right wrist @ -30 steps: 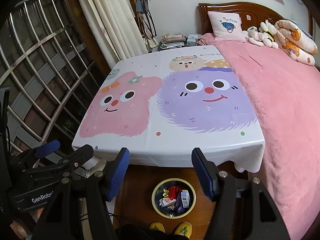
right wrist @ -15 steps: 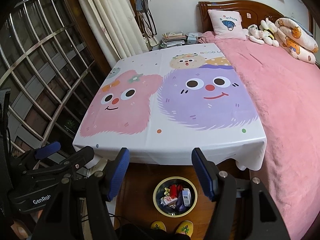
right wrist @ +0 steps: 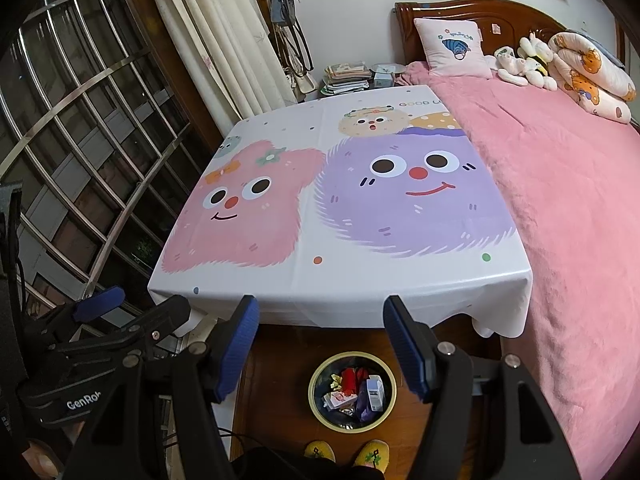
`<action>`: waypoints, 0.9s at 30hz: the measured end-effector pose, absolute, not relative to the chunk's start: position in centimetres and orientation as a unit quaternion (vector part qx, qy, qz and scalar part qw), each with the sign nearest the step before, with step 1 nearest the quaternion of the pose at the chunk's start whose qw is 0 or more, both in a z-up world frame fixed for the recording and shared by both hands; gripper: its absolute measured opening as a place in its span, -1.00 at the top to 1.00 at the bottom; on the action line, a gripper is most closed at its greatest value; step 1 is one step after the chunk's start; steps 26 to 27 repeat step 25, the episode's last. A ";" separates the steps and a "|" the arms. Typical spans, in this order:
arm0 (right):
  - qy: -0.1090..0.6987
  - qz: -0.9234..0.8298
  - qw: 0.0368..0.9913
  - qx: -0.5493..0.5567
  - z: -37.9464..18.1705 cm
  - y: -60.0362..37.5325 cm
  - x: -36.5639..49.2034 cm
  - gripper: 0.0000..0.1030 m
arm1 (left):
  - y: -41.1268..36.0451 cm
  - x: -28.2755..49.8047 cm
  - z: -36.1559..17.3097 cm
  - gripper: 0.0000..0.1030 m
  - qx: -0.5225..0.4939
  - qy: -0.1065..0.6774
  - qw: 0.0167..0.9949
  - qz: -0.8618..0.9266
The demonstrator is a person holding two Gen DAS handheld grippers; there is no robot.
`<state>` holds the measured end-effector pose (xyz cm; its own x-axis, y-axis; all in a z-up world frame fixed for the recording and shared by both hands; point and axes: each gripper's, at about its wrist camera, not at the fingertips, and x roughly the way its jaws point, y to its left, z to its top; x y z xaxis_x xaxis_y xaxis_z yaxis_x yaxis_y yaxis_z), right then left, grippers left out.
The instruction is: Collect trash
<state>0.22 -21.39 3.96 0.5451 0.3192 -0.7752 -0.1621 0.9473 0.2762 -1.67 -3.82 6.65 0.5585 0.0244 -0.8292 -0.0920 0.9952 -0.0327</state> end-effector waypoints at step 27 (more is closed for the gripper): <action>0.458 0.136 0.874 0.089 3.8 -21.2 -0.2 -0.26 | -3.7 -1.8 6.7 -0.83 -0.039 0.470 0.881 0.036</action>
